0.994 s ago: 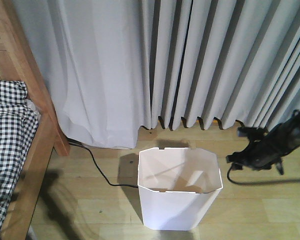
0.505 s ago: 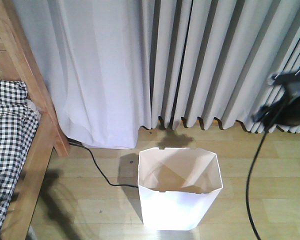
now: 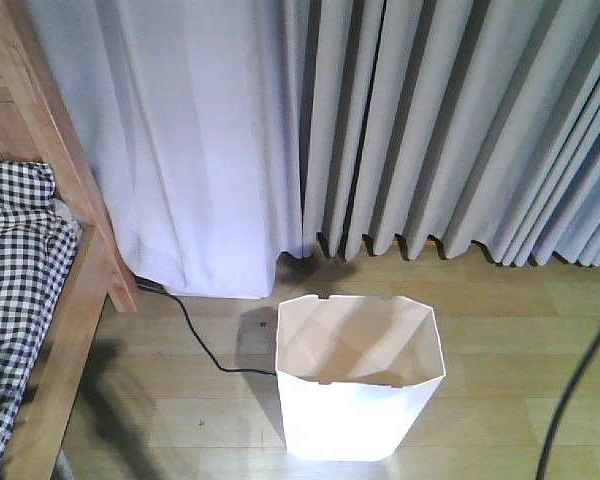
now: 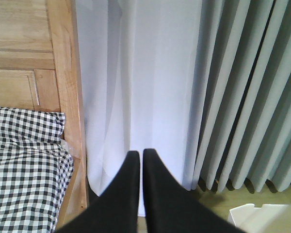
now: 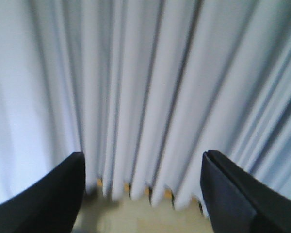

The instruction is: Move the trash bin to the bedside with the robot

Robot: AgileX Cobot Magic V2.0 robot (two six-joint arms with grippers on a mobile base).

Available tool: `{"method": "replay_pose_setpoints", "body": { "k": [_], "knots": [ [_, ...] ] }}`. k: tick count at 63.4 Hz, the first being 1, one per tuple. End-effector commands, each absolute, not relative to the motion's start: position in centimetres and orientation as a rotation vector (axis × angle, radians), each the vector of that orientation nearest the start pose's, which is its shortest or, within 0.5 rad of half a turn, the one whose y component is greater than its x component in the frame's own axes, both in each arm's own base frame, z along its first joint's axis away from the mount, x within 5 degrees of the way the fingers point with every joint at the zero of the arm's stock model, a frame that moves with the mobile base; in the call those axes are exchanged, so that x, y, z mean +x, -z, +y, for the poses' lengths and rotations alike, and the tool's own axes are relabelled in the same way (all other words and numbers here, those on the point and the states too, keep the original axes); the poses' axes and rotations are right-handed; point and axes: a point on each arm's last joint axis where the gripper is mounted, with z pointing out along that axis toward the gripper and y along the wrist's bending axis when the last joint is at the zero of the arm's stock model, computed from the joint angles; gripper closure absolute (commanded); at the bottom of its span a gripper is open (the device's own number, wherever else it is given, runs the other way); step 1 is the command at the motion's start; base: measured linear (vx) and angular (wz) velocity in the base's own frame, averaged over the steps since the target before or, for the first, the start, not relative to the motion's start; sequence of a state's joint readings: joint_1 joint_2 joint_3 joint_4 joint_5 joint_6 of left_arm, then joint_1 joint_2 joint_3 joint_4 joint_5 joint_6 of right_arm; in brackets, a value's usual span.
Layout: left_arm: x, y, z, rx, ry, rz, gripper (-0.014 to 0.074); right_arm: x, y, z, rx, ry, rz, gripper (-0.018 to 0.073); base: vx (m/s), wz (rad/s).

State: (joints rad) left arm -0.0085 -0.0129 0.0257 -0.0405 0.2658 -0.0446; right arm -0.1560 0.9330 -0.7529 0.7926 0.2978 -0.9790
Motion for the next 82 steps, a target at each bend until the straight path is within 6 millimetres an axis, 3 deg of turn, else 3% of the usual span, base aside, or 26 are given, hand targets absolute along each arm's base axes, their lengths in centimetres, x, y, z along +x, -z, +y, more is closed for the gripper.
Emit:
{"method": "replay_pose_setpoints", "body": {
  "k": [1, 13, 22, 32, 43, 52, 60, 66, 80, 82],
  "knots": [
    [5.5, -18.2, -0.2, -0.061, 0.089, 1.697, 0.0602, 17.6, -37.2, -0.8, -0.184, 0.056, 1.737, 0.0060, 0.00, 0.00],
    [5.5, -18.2, -0.2, -0.061, 0.089, 1.697, 0.0602, 14.0, -38.8, -0.2, -0.115, 0.015, 1.614, 0.0060, 0.00, 0.00],
    [5.5, -18.2, -0.2, -0.061, 0.089, 1.697, 0.0602, 12.6, -35.6, 0.3, -0.103, 0.015, 1.589, 0.0060, 0.00, 0.00],
    [5.5, -18.2, -0.2, -0.061, 0.089, 1.697, 0.0602, 9.3, -31.8, 0.1, -0.029, 0.022, 1.500, 0.0060, 0.00, 0.00],
    [5.5, -18.2, -0.2, -0.061, 0.089, 1.697, 0.0602, 5.9, -29.2, -0.1, 0.007, 0.028, 1.380, 0.0060, 0.00, 0.00],
    [5.5, -18.2, -0.2, -0.061, 0.089, 1.697, 0.0602, 4.8, -27.2, 0.2, -0.012, -0.011, 1.363, 0.0060, 0.00, 0.00],
    [5.5, -18.2, -0.2, -0.061, 0.089, 1.697, 0.0602, 4.5, -26.9, 0.6, -0.047, -0.037, 1.374, 0.0083, 0.00, 0.00],
    [5.5, -18.2, -0.2, -0.061, 0.089, 1.697, 0.0602, 4.5, -26.7, 0.8, -0.076, -0.046, 1.397, 0.0151, 0.00, 0.00],
    [5.5, -18.2, -0.2, -0.061, 0.089, 1.697, 0.0602, 4.5, -26.4, 1.1, -0.105, -0.064, 1.424, 0.0578, 0.00, 0.00],
    [5.5, -18.2, -0.2, -0.061, 0.089, 1.697, 0.0602, 4.5, -26.4, 1.1, -0.103, -0.065, 1.423, 0.0574, 0.00, 0.00]
  ]
}}
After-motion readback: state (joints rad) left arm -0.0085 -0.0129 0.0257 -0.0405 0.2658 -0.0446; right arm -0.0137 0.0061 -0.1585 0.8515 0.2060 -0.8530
